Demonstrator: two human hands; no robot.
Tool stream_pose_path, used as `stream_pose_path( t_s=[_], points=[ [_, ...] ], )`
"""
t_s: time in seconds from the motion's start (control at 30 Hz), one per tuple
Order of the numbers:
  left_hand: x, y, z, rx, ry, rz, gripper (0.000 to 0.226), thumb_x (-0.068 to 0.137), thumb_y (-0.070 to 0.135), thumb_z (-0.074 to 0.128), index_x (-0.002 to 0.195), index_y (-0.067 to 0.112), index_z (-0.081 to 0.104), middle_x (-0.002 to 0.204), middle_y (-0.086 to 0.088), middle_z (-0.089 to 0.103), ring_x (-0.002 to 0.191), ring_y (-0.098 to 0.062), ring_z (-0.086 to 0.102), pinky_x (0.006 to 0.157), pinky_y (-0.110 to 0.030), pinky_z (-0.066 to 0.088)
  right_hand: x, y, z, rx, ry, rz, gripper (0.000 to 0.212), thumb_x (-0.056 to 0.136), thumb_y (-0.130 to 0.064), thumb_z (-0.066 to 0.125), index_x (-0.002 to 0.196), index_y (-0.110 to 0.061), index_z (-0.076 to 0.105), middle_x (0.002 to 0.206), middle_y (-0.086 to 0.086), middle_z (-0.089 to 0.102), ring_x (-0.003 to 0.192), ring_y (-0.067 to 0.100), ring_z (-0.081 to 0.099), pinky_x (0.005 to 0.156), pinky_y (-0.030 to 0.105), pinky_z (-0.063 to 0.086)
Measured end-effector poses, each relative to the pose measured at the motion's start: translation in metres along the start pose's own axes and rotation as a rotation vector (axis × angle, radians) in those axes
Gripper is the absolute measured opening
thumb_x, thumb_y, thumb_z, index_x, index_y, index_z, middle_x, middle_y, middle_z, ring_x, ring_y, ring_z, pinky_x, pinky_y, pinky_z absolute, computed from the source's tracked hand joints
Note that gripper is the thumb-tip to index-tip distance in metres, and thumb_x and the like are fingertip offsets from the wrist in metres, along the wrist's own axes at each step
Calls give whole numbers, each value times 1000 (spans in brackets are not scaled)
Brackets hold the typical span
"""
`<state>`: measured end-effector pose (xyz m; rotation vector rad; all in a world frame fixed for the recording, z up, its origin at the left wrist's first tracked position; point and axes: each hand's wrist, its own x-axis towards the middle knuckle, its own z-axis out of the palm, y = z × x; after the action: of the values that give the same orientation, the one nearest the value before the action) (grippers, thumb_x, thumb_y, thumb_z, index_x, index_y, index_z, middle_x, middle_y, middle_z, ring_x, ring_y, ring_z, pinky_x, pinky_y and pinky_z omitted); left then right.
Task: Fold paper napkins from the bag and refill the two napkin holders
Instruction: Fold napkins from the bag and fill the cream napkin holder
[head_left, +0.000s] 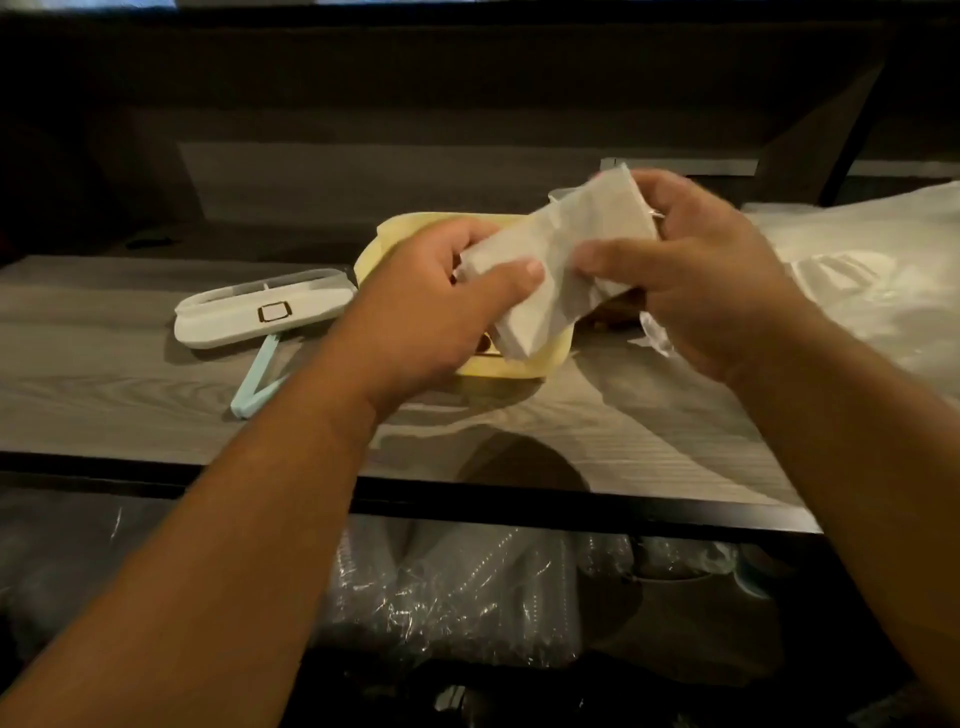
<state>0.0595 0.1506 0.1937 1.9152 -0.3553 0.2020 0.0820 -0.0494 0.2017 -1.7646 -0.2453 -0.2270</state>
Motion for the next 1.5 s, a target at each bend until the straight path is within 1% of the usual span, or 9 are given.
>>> stream_pose_path(
  t_s=[0.13,0.23,0.37,0.5,0.63,0.83,1.0,1.27,1.5],
  points=[
    [35,33,-29,188,40,-52,17,97,40,58,96,29,71,90,10,72,76,-7,71,62,-22,58,39,-44,14,-161,-49,-64,54,81,-19,81,129,-29,57,116,-6,64,105,17,65,83,34,61],
    [61,34,-38,97,95,-219,13,97,28,61,102,18,69,93,0,73,68,-9,73,59,-24,60,66,-49,35,-201,52,-53,49,83,-19,80,124,-27,54,113,-5,61,99,17,65,80,33,62],
    [76,22,-42,-91,188,-385,14,98,18,62,110,10,64,95,-8,72,63,-12,74,59,-27,61,89,-42,59,-145,91,212,51,85,-25,80,122,-26,45,107,2,60,84,17,70,68,30,63],
    [80,16,-44,-96,184,-459,7,97,18,64,95,16,58,89,-9,71,64,-16,75,60,-28,61,95,-38,75,-89,22,330,52,86,-17,78,126,-24,46,105,5,59,86,22,69,72,35,64],
    [85,14,-52,124,145,-447,16,97,19,61,106,6,63,83,-12,73,62,-18,75,57,-27,60,101,-32,87,-194,-4,288,36,88,-15,76,113,-25,53,105,5,61,92,23,67,81,37,62],
    [93,4,-65,687,107,-352,21,93,27,60,83,10,64,75,-8,62,61,-18,53,53,-28,39,105,-31,103,-429,-165,226,16,91,-14,72,98,-21,61,104,7,65,96,24,66,90,37,59],
    [98,-9,-68,793,96,-327,17,86,28,72,83,13,65,81,-6,61,71,-20,58,56,-29,42,106,-26,115,-657,-244,151,32,89,-22,75,119,-18,64,110,6,63,102,25,63,95,36,55],
    [101,-32,-67,797,70,-303,23,83,17,75,105,16,71,94,-3,66,87,-21,63,84,-39,58,109,-14,120,-929,-425,135,39,92,-33,70,129,-20,65,119,5,66,105,23,62,98,36,51],
    [104,-38,-77,779,-41,-368,22,87,17,70,109,16,72,100,-4,67,89,-20,63,81,-35,57,115,-37,104,-994,-602,118,37,91,-35,71,127,-26,64,110,-2,66,85,18,70,66,23,56]
  ],
)
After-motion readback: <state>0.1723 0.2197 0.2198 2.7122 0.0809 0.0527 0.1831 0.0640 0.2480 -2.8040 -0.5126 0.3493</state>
